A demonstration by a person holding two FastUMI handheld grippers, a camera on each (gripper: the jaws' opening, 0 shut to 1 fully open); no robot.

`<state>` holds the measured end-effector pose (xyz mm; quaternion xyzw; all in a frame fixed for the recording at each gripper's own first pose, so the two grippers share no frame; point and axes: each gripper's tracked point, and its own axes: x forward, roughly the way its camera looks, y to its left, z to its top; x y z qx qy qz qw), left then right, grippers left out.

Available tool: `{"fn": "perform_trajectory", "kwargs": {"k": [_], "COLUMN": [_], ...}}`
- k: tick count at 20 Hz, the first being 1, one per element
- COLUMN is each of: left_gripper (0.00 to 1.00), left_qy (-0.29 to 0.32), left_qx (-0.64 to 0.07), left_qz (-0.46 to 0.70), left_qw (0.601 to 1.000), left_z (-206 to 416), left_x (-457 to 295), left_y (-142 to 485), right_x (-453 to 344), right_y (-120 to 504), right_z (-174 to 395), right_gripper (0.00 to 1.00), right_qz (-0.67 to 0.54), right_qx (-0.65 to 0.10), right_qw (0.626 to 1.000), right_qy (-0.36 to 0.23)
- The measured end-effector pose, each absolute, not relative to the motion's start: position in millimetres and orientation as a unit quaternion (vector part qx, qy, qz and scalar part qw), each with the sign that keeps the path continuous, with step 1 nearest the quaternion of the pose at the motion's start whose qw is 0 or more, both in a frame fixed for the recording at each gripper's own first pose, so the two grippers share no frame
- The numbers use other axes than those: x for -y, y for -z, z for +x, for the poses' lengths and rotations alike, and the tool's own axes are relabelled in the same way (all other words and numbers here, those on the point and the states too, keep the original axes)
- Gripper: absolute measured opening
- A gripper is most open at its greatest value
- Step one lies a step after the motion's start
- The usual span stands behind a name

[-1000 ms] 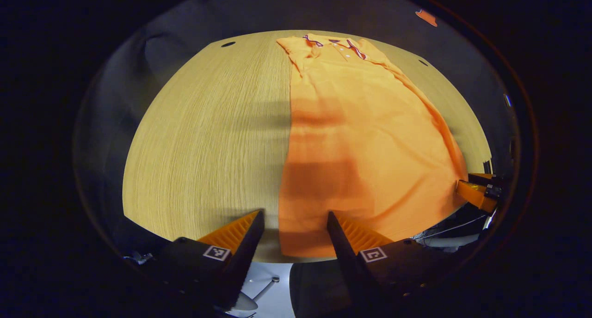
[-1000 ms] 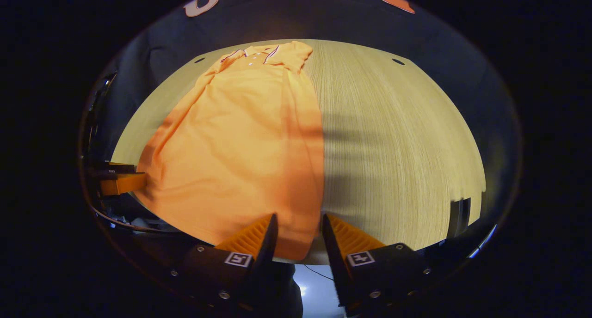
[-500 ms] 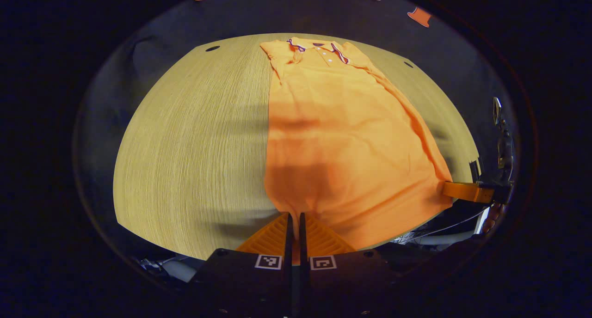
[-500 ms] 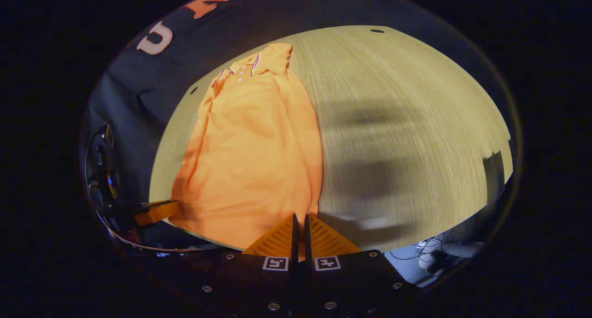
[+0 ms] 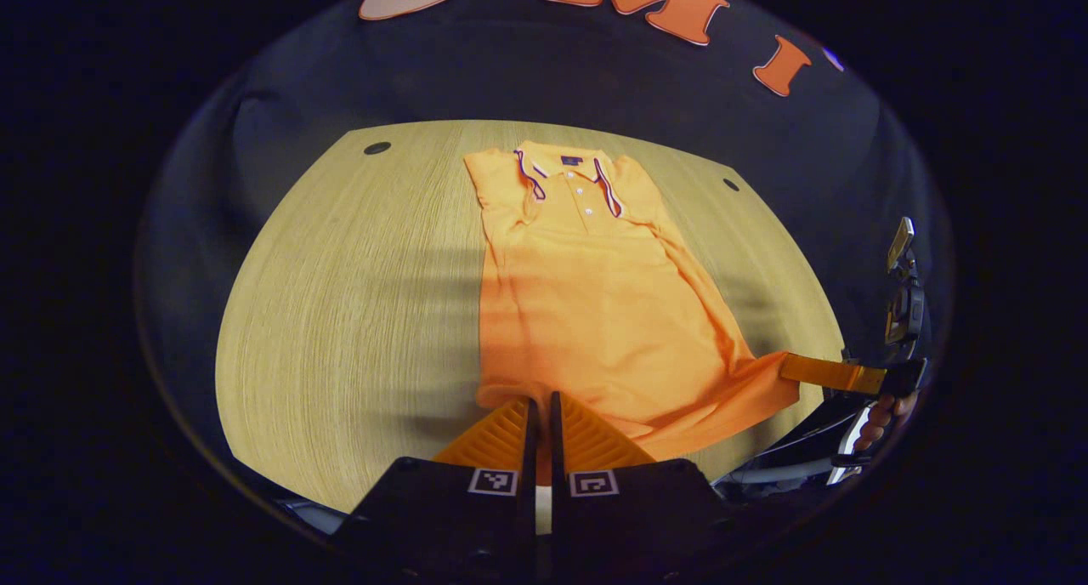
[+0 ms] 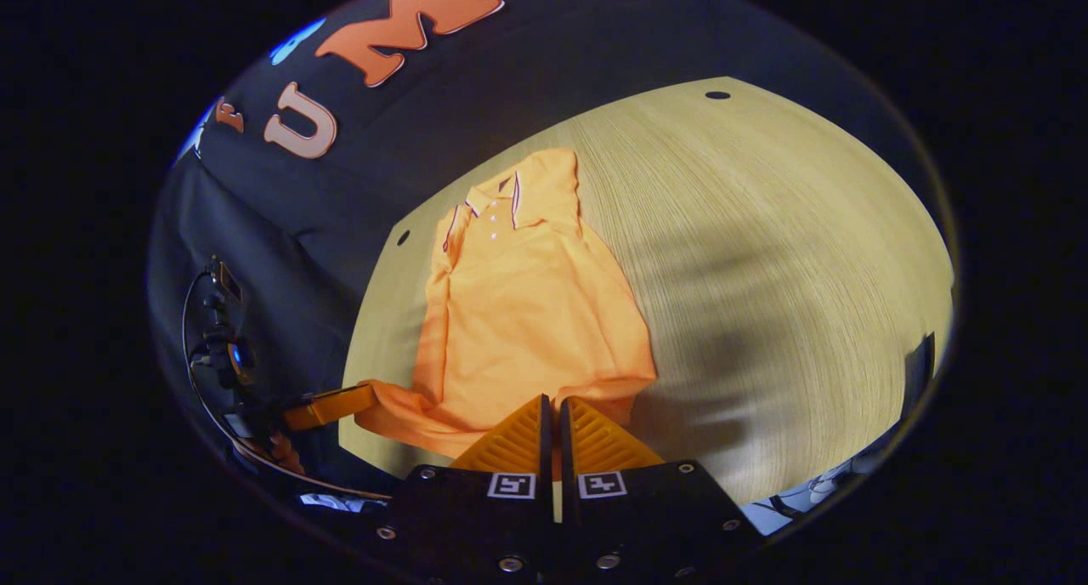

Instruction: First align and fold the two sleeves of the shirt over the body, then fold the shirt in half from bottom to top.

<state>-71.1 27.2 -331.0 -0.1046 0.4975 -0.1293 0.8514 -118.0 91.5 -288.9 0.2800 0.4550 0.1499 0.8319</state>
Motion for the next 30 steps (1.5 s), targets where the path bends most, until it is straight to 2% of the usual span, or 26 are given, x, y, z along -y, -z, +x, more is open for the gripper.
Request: {"fn": "perform_trajectory", "kwargs": {"k": [11,14,15,17,19,20,21,22,23,24,25,30], "left_gripper": [0.08,0.04,0.03,0.03,0.04,0.04,0.03,0.04,0.04,0.03,0.03,0.03], "left_qy": [0.140,0.153,0.158,0.155,0.149,0.147,0.146,0.145,0.144,0.143,0.142,0.132], "left_qx": [-0.449,-0.462,-0.465,-0.473,-0.479,-0.481,-0.481,-0.481,-0.481,-0.480,-0.479,-0.481], "left_qz": [-0.123,-0.115,-0.118,-0.122,-0.126,-0.128,-0.127,-0.127,-0.127,-0.127,-0.129,-0.131], "left_qw": [0.874,0.866,0.863,0.859,0.856,0.855,0.855,0.855,0.856,0.856,0.856,0.857], "left_z": [57.0,63.7,62.8,62.0,59.9,59.1,58.3,56.6,56.0,55.4,54.7,51.3], "left_x": [-47.3,-45.5,-43.2,-45.7,-51.0,-53.0,-54.1,-55.1,-55.9,-55.1,-55.6,-65.1], "left_y": [302.2,310.8,313.2,323.2,327.9,329.8,330.6,330.5,330.7,330.9,330.9,333.9], "right_x": [-117.6,-118.4,-115.0,-112.7,-116.8,-118.5,-120.6,-123.2,-125.0,-122.8,-120.7,-121.6], "right_y": [240.6,266.3,281.1,299.4,311.0,315.2,321.1,325.9,331.7,339.5,346.7,373.1], "right_z": [10.5,6.7,-1.3,-25.3,-47.7,-51.7,-54.5,-56.0,-55.9,-54.7,-58.9,-55.8], "right_gripper": [0.04,0.04,0.00,0.04,0.17,0.30,0.37,0.54,0.58,0.56,0.64,0.63], "right_qz": [0.264,0.191,0.159,0.133,0.112,0.094,0.073,0.051,0.026,0.003,-0.016,-0.057], "right_qx": [-0.410,-0.444,-0.460,-0.489,-0.506,-0.503,-0.501,-0.498,-0.498,-0.499,-0.509,-0.533], "right_qw": [0.860,0.861,0.860,0.848,0.838,0.840,0.842,0.844,0.844,0.845,0.840,0.827], "right_qy": [-0.152,-0.157,-0.150,-0.156,-0.171,-0.178,-0.186,-0.193,-0.195,-0.191,-0.187,-0.171]}}
